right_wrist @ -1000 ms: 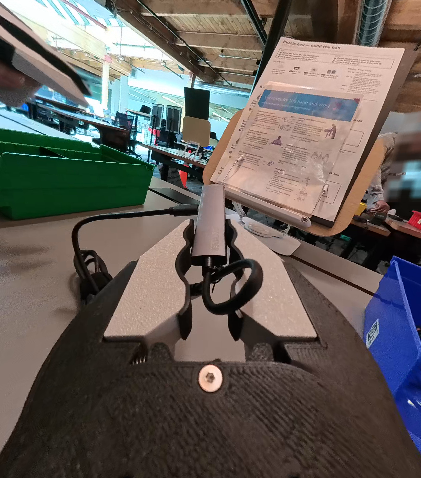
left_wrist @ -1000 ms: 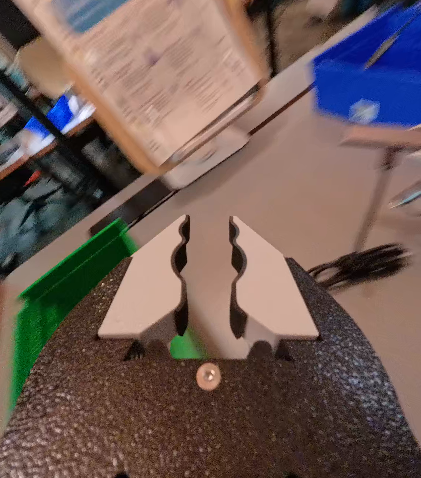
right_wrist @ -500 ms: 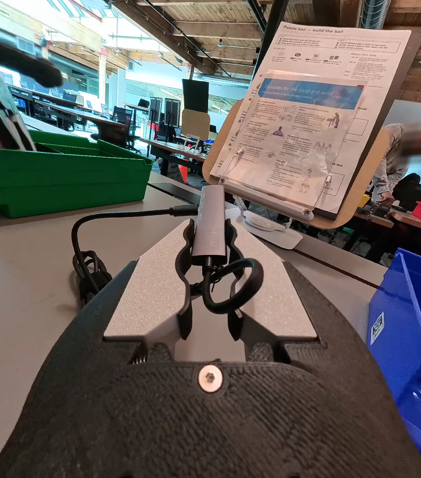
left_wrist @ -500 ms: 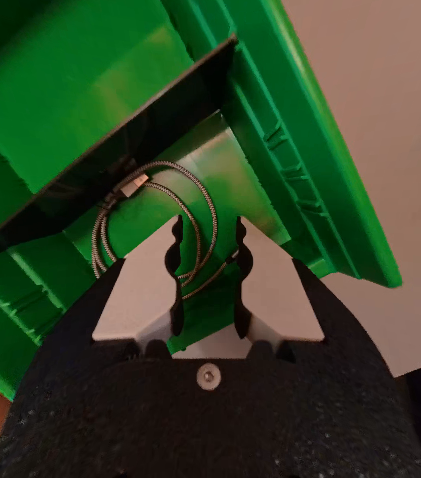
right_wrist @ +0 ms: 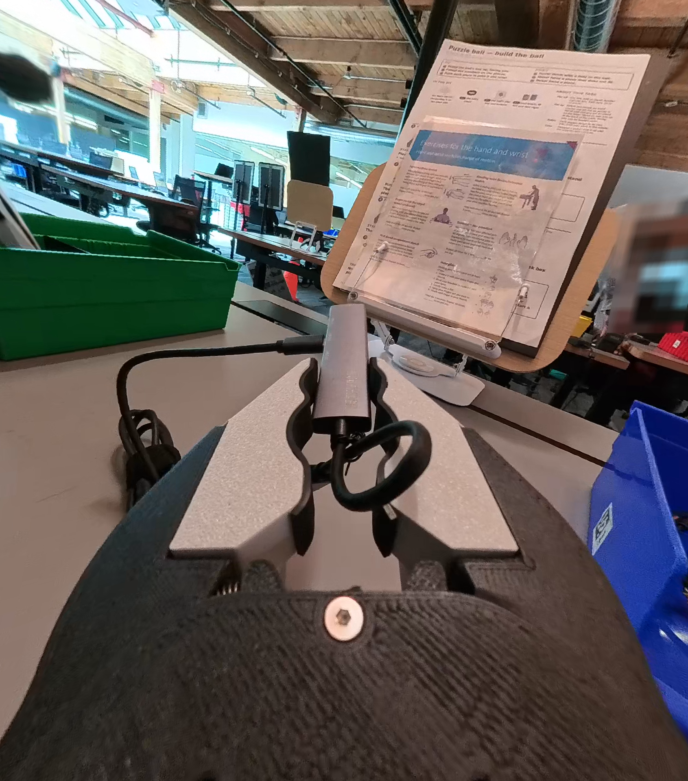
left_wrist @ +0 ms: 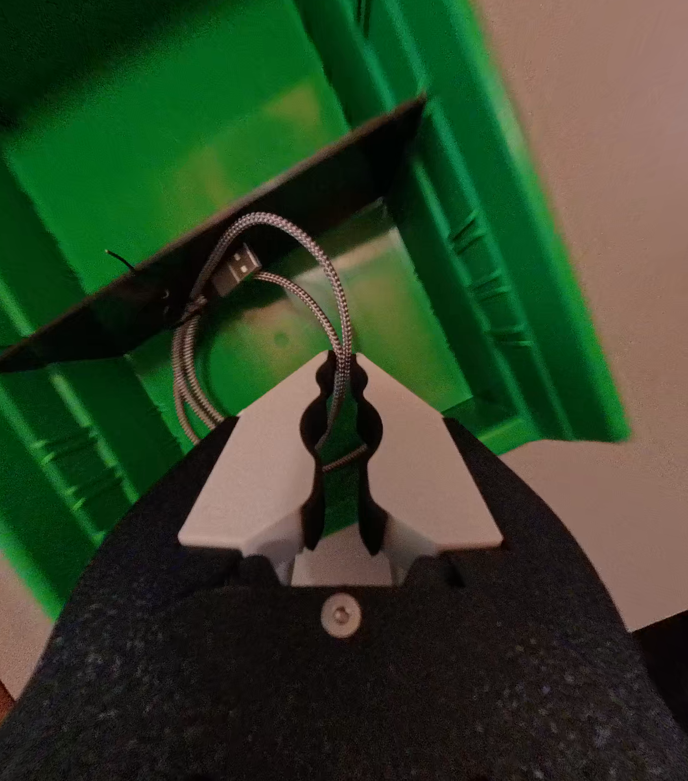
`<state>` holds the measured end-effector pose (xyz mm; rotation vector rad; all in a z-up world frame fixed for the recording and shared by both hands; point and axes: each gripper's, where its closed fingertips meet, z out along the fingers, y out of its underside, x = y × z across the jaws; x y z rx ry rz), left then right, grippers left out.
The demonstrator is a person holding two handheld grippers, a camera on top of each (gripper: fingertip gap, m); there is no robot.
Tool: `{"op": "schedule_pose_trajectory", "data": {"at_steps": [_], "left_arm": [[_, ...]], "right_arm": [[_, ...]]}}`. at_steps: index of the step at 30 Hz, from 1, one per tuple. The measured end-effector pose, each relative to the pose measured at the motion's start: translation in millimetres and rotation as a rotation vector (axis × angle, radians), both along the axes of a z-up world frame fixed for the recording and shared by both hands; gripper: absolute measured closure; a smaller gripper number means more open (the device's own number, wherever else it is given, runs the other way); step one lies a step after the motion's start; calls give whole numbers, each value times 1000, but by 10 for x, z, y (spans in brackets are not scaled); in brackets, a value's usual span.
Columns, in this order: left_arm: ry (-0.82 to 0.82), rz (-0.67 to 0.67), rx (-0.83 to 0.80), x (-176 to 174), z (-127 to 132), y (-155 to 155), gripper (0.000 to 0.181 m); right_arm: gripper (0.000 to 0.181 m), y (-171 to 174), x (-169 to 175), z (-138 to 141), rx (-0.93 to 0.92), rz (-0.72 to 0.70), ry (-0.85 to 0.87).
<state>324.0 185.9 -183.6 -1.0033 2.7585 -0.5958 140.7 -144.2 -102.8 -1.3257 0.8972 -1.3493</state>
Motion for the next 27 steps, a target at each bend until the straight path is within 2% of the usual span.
{"op": "schedule_pose_trajectory", "data": {"at_steps": [1, 5, 8, 10, 15, 18, 21, 24, 27], "left_arm": [[-54, 19, -54, -3, 202, -13, 177], [-314, -2, -257, -155, 1154, -144, 179], [-429, -180, -460, -562, 1762, -511, 179], [-432, -304, -593, -878, 1978, -776, 180], [-290, -449, -939, -1395, 2096, -1339, 180], [-237, -502, -1192, -1623, 2298, -1546, 180], [-197, -506, -1292, -1708, 2394, -1677, 180], [-172, -408, -1242, -1573, 2192, -1808, 180], [-63, -289, -1253, -1471, 1806, -1919, 180]], "right_arm": [[158, -14, -7, 11, 6, -4, -5], [158, -79, -28, 51, 34, -20, -23], [158, -126, -48, 86, 47, -32, -38], [158, -173, -66, 105, 53, -43, -46], [158, -364, -139, 153, 99, -80, -74], [159, -490, -188, 173, 130, -102, -88], [158, -603, -226, 176, 150, -121, -92], [158, -717, -275, 191, 160, -145, -102], [158, -812, -328, 203, 182, -161, -116]]}}
